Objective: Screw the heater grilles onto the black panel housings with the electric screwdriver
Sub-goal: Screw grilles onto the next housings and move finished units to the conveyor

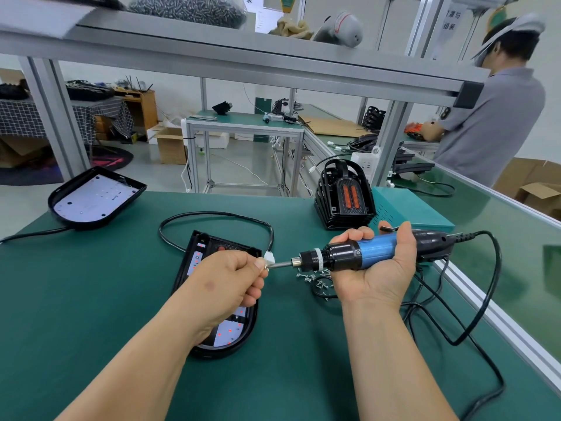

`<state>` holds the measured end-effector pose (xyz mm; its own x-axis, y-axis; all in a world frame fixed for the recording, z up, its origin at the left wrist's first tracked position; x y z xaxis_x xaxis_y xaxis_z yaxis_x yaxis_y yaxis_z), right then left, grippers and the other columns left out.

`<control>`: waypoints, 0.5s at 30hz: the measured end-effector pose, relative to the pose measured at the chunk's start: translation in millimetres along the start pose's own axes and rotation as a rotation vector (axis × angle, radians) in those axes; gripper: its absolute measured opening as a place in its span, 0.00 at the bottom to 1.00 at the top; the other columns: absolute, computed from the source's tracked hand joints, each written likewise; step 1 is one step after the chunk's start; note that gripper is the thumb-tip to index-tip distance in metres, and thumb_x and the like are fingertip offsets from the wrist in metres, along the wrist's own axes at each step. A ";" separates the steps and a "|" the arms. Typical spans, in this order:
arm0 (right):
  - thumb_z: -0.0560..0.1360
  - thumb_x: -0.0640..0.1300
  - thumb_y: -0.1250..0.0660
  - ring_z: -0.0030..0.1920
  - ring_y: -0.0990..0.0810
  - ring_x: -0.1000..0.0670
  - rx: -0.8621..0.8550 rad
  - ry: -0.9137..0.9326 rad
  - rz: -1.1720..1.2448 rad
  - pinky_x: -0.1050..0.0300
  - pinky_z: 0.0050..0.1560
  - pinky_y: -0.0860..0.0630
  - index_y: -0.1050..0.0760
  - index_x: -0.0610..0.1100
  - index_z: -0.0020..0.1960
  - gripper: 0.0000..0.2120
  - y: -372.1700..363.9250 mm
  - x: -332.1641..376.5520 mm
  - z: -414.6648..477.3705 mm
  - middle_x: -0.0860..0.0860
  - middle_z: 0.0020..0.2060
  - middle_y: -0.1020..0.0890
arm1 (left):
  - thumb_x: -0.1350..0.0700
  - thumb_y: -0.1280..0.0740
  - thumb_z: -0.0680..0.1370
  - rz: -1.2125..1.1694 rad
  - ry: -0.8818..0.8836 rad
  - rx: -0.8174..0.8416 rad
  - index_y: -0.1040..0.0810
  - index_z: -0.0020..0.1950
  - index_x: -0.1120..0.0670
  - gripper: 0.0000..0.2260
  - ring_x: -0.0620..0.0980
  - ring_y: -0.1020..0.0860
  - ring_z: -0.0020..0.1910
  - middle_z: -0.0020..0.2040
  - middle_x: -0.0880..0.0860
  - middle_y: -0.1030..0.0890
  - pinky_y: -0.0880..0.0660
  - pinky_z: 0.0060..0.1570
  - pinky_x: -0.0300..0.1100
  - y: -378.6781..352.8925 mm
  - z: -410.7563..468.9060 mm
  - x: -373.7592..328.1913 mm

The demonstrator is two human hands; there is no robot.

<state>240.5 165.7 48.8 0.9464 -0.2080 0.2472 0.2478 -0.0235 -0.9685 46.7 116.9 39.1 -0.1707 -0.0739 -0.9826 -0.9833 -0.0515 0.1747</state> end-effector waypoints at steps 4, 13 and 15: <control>0.69 0.55 0.29 0.28 0.25 0.51 0.025 0.006 -0.011 0.58 0.35 0.24 0.28 0.49 0.42 0.12 -2.0 1.2 -0.8 0.51 0.30 0.27 | 0.55 0.37 0.82 0.061 -0.009 -0.021 0.20 0.39 0.57 0.14 0.38 0.25 0.26 0.27 0.45 0.22 0.27 0.29 0.31 -0.4 -0.8 -0.1; 0.68 0.55 0.29 0.29 0.25 0.50 0.025 0.031 -0.032 0.57 0.35 0.24 0.28 0.49 0.43 0.13 -2.2 1.9 -0.6 0.51 0.30 0.26 | 0.55 0.36 0.82 0.081 -0.044 -0.059 0.18 0.41 0.56 0.12 0.37 0.24 0.27 0.30 0.46 0.20 0.27 0.30 0.30 -4.5 -3.6 -0.6; 0.68 0.55 0.29 0.29 0.25 0.50 0.017 0.030 -0.031 0.57 0.36 0.24 0.28 0.49 0.43 0.13 -1.1 1.8 -0.8 0.51 0.30 0.27 | 0.53 0.35 0.81 0.109 -0.062 -0.067 0.17 0.41 0.55 0.12 0.37 0.23 0.28 0.31 0.47 0.18 0.26 0.30 0.30 -6.1 -5.1 -2.2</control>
<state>241.7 164.6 50.2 0.9314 -0.2370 0.2762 0.2809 -0.0141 -0.9596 53.4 112.3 40.5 -0.2817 -0.0211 -0.9593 -0.9527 -0.1132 0.2822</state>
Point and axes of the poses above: each hand's wrist, its own z-axis towards the middle knuckle, its own y-axis out of the back of the hand, x = y × z, the point moved 3 cm from there along z, towards the middle knuckle
